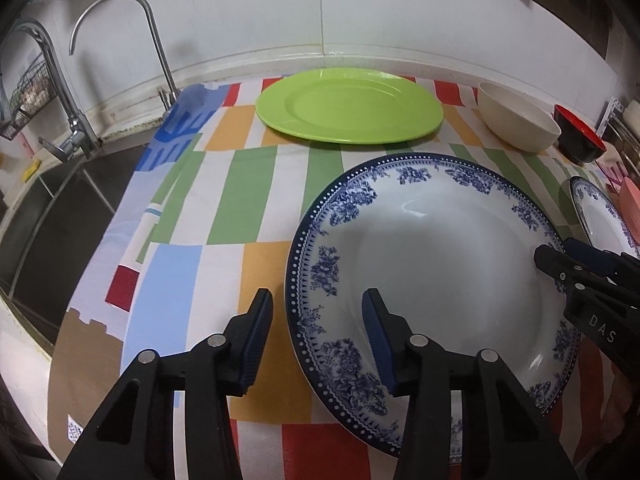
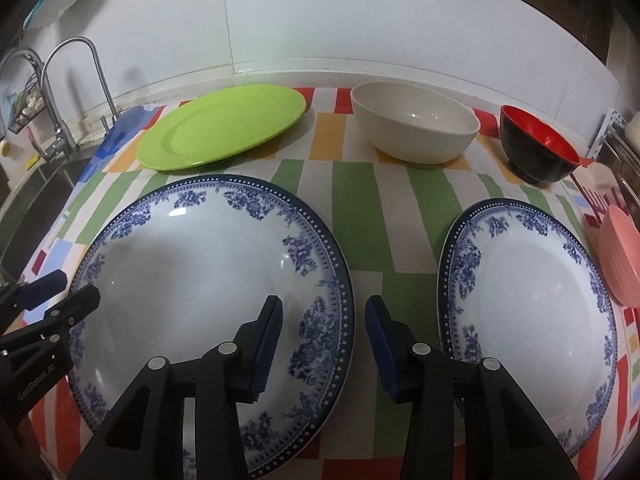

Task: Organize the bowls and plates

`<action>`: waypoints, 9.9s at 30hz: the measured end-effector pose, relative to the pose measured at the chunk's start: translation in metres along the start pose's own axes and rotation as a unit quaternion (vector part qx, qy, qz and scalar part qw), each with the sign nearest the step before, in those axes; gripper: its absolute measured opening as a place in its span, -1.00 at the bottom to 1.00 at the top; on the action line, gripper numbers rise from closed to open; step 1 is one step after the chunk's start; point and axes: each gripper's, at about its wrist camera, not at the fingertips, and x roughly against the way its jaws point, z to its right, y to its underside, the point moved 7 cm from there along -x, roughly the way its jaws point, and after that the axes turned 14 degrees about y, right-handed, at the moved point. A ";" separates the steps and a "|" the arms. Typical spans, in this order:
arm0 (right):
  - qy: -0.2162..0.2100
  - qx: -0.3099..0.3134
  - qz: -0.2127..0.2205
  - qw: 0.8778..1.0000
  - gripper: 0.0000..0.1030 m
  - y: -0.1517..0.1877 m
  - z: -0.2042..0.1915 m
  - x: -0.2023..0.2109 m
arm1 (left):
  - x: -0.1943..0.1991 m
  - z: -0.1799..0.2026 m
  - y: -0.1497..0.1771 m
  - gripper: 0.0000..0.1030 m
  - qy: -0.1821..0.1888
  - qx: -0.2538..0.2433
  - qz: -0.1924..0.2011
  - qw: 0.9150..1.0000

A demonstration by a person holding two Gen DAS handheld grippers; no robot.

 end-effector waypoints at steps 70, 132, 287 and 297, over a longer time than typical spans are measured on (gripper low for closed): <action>-0.020 0.032 -0.037 0.999 -0.30 0.025 -0.089 0.046 | 0.070 -0.086 0.035 0.34 -0.063 0.015 0.026 0.998; 0.146 -0.181 0.025 0.972 0.42 0.032 0.262 0.016 | -0.031 0.249 -0.069 0.79 0.074 -0.159 0.045 0.984; -0.022 0.071 0.065 0.995 -0.06 -0.003 -0.089 0.071 | 0.075 -0.078 0.013 0.32 -0.054 0.047 0.064 0.995; -0.013 0.026 0.099 0.995 -0.06 -0.045 -0.067 0.086 | 0.097 -0.067 -0.036 0.42 -0.039 0.010 0.115 0.993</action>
